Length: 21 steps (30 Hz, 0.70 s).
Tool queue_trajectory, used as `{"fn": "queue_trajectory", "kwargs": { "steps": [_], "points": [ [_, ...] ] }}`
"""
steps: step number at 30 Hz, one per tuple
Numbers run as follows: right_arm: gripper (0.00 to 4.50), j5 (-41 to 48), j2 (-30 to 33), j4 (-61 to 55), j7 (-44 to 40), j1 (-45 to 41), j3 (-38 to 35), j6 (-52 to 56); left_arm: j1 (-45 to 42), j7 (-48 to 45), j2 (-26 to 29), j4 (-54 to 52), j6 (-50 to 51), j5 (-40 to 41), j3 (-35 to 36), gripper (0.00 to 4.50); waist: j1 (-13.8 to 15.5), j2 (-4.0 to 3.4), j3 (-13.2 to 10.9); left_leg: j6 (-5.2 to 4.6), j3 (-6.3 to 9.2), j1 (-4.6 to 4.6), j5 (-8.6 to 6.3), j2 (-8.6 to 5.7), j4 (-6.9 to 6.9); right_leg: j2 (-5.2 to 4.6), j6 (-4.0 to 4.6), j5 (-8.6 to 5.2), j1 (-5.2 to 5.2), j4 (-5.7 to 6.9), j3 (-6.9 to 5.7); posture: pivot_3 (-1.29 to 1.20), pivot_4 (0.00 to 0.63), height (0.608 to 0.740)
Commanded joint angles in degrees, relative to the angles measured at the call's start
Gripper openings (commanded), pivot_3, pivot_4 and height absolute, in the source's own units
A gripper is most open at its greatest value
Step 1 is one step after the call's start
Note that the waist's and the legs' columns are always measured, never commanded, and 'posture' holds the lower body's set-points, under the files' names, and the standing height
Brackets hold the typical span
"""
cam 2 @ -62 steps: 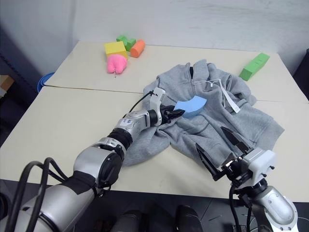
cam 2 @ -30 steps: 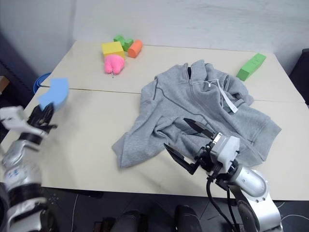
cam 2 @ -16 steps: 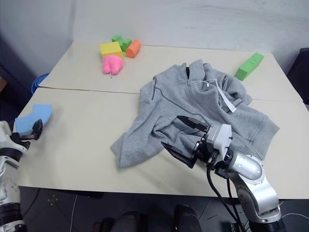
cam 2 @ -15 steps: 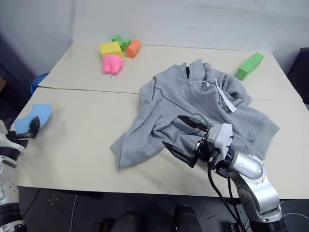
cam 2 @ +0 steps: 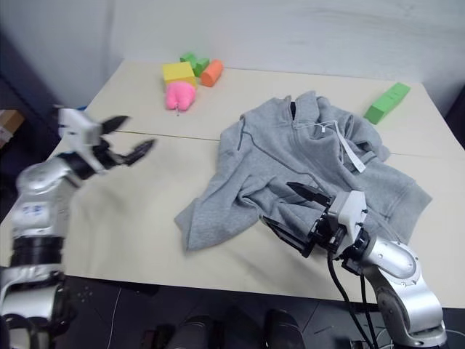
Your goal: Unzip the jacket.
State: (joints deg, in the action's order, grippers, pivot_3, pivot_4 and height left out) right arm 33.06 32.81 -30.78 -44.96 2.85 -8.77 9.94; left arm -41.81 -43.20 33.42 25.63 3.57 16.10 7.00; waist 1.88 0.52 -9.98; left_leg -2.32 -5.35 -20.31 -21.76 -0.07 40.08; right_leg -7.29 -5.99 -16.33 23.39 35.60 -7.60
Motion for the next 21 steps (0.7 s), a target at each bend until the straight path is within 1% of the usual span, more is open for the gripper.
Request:
{"fn": "queue_trajectory", "kwargs": {
  "steps": [1, 2, 5, 7, 9, 11, 14, 17, 19, 21],
  "points": [
    [4.50, -1.1, -0.7, -2.3, 0.5, 2.5, -2.2, -3.2, -14.6, -0.1, -6.7, 19.6, -3.4, -4.3, -3.4, 4.46, -0.3, 0.08, 0.0, 0.00, -0.02, -0.10, 0.00, 0.02, 0.01, 0.04, -0.01, 0.00, 0.02, -0.05, -0.09, 0.00, 0.150, 0.740],
    [4.50, -1.3, -0.8, -2.6, 0.6, 3.2, -2.2, -3.5, -17.8, -0.5, -8.6, 24.7, -1.1, -4.7, -3.9, 4.46, -0.6, 0.09, 0.0, 0.01, -0.14, -0.20, 0.01, 0.01, 0.04, 0.06, -0.02, 0.01, 0.03, -0.09, -0.19, 0.00, 0.150, 0.740],
    [4.50, -1.9, -1.1, -4.9, 0.9, 6.3, -2.8, -5.0, -25.4, 1.6, -14.0, 37.8, -2.3, -8.8, -6.2, 4.46, -0.8, 0.10, -0.1, 0.00, -0.18, -0.18, 0.02, 0.02, -0.02, 0.05, -0.10, -0.02, 0.05, -0.15, -0.16, 0.00, 0.150, 0.740],
    [4.50, -2.0, -1.8, -6.6, 2.2, 8.6, -4.1, -5.8, -28.3, 5.2, -16.8, 43.4, 0.5, -8.8, -4.9, 4.46, -0.7, 0.10, -0.1, 0.00, -0.17, -0.15, 0.02, 0.03, -0.06, 0.04, -0.15, -0.04, 0.05, -0.15, -0.13, 0.00, 0.150, 0.740],
    [4.50, -2.5, -2.8, -7.9, 4.0, 10.7, -5.6, -6.7, -29.8, 9.0, -18.7, 46.6, 1.0, -8.9, -3.5, 4.46, -0.8, 0.11, -0.1, 0.00, -0.13, -0.14, 0.02, 0.05, -0.06, 0.03, -0.16, -0.04, 0.05, -0.14, -0.13, 0.00, 0.150, 0.740],
    [4.50, -4.9, -3.7, -8.6, 5.8, 12.7, -6.9, -8.3, -30.8, 10.5, -20.2, 48.2, 2.2, -9.4, -3.1, 4.46, -0.8, 0.17, -0.1, -0.02, -0.02, -0.13, 0.03, 0.06, -0.05, -0.01, -0.19, -0.02, 0.06, -0.14, -0.07, 0.00, 0.150, 0.740],
    [4.50, -11.2, -7.0, -8.5, 11.7, 15.5, -10.6, -11.7, -31.5, 13.4, -22.4, 49.6, 3.4, -10.5, -3.0, 4.46, -0.5, 0.18, -0.1, -0.04, 0.01, -0.13, 0.05, 0.07, -0.01, -0.04, -0.20, -0.02, 0.05, -0.10, -0.07, 0.00, 0.150, 0.740],
    [4.50, -12.7, -12.0, -8.6, 17.1, 17.6, -14.2, -13.9, -31.5, 15.9, -24.3, 50.3, 5.2, -9.4, -0.7, 3.88, -0.2, 0.18, -0.1, -0.08, 0.06, -0.13, 0.07, 0.17, 0.00, -0.17, -0.22, -0.01, 0.05, -0.07, -0.04, 0.00, 0.150, 0.740],
    [4.50, -12.7, -13.7, -8.9, 17.6, 19.3, -14.7, -15.2, -31.6, 15.7, -25.8, 50.5, 7.4, -7.3, 2.2, 3.27, -0.2, 0.18, -0.1, -0.12, 0.07, -0.14, 0.09, 0.14, -0.01, -0.20, -0.27, 0.02, 0.05, -0.08, -0.01, 0.00, 0.150, 0.740],
    [4.50, -12.9, -14.1, -9.2, 17.2, 20.5, -14.1, -16.2, -31.8, 15.2, -27.0, 50.5, 9.1, -5.4, 5.0, 2.49, -0.3, 0.18, -0.1, -0.14, 0.06, -0.15, 0.09, 0.11, -0.02, -0.20, -0.28, 0.02, 0.05, -0.10, 0.02, 0.00, 0.150, 0.740]
  ]
}}
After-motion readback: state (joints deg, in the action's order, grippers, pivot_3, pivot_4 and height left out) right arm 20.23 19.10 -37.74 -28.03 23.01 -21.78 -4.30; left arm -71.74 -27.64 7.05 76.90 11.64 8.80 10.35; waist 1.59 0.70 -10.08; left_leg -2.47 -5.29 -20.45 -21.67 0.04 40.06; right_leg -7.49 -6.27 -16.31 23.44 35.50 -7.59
